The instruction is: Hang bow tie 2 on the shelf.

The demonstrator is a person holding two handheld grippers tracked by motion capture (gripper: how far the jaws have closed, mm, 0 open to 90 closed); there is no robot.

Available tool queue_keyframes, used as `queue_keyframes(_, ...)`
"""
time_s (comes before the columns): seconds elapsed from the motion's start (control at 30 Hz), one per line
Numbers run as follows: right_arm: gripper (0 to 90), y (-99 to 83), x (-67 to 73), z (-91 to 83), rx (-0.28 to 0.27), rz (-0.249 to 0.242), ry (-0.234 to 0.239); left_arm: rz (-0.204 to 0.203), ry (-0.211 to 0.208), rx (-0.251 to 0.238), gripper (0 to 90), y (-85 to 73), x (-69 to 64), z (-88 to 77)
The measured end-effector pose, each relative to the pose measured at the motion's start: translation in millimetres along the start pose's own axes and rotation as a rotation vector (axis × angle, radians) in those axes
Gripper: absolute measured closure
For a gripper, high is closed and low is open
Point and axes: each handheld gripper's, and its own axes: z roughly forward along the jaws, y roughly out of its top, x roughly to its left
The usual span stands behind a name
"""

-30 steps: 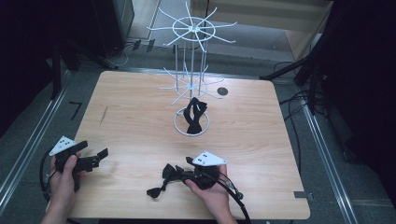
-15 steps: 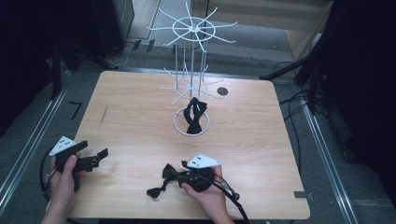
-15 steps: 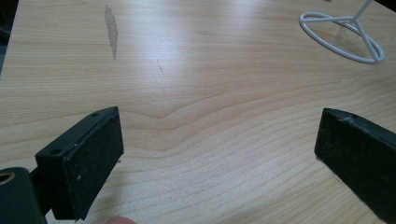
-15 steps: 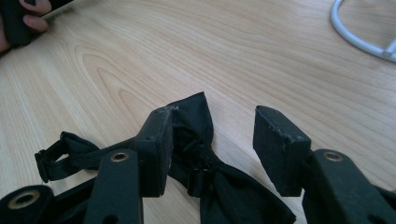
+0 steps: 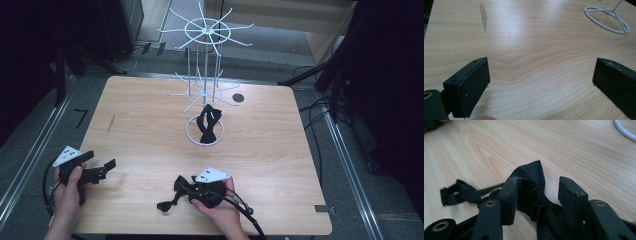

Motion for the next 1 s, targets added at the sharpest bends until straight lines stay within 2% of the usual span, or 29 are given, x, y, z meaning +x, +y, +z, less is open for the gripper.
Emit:
queue_keyframes(0.17, 55.5, -2.8, 1.8, 5.2, 0.046, -0.048, -0.035, 0.000, -0.001, 0.001, 1.6, 0.0, 0.1, 0.0)
queue_keyframes(0.27, 63.1, -2.3, 2.3, 5.2, 0.051, -0.072, -0.058, 0.001, 0.000, 0.001, 1.6, 0.1, 0.1, 0.0)
queue_keyframes(0.3, 63.1, -2.3, 2.3, 5.2, 0.051, -0.072, -0.058, 0.001, 0.000, 0.001, 1.6, 0.1, 0.1, 0.0)
queue_keyframes(0.33, 71.4, -2.4, 1.5, 4.8, 0.050, -0.078, -0.077, 0.001, 0.000, 0.001, 1.6, 0.0, 0.1, 0.0)
queue_keyframes(0.43, 75.3, -2.2, -1.3, 3.9, 0.049, -0.070, -0.066, 0.001, 0.001, 0.001, 1.6, 0.0, -0.2, 0.0)
queue_keyframes(0.57, 76.8, -2.3, -1.9, 3.3, 0.049, -0.070, -0.064, 0.001, 0.000, 0.001, 1.6, 0.1, 0.0, 0.0)
queue_keyframes(0.67, 77.6, -2.4, -2.8, 2.5, 0.046, -0.052, -0.057, 0.001, 0.000, 0.002, 1.6, 0.1, 0.1, 0.1)
queue_keyframes(1.0, 77.9, 2.3, -10.0, -9.1, -0.015, -0.033, -0.080, 0.000, -0.001, 0.000, 1.6, 0.1, 0.2, 0.0)
